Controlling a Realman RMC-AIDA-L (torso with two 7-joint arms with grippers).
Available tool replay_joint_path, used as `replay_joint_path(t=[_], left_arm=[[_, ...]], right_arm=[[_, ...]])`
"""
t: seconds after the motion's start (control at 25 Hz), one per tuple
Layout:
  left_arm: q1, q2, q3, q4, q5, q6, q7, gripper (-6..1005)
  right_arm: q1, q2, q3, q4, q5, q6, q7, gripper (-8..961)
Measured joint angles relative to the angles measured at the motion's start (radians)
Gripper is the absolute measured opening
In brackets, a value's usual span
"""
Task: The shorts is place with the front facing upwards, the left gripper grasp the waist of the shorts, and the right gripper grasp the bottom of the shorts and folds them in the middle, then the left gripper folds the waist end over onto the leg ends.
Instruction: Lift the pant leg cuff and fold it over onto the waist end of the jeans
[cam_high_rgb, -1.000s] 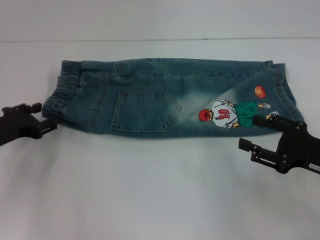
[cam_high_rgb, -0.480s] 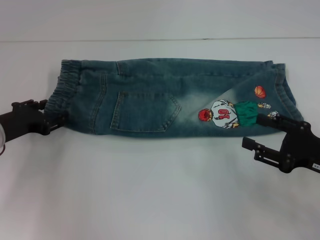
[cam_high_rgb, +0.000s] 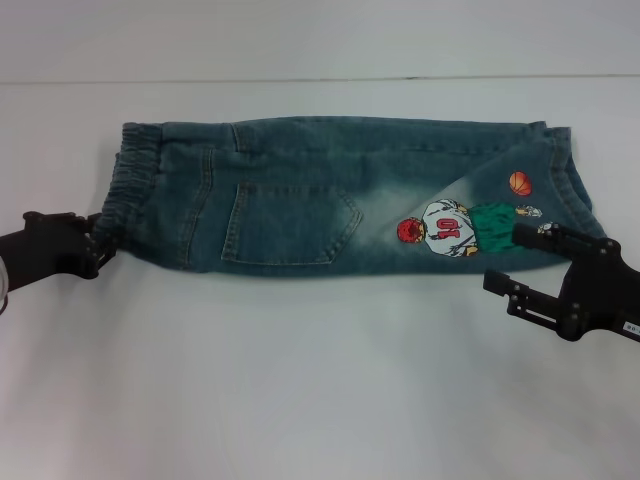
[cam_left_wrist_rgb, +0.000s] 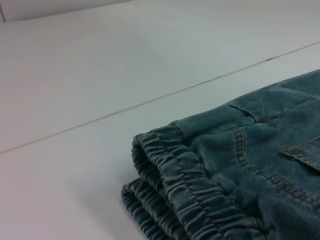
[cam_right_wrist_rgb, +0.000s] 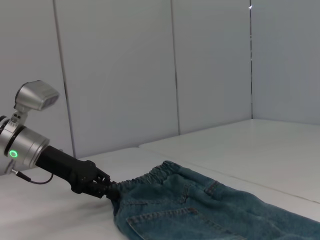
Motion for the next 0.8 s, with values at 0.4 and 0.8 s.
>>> replay_joint_path(t=[0.4, 0.8], left_arm=[[-0.036, 0.012, 0.000, 0.003, 0.047, 0.044, -0.082, 67], [-0.060, 0.022, 0.007, 0.051, 0.050, 0.126, -0.158, 51]], right_arm=[[0.005, 0.005, 0.003, 0.021, 0.023, 0.059, -0.024, 716], [-0.002, 0.004, 0.103, 0.094, 0.154, 0.112, -0.136, 550]])
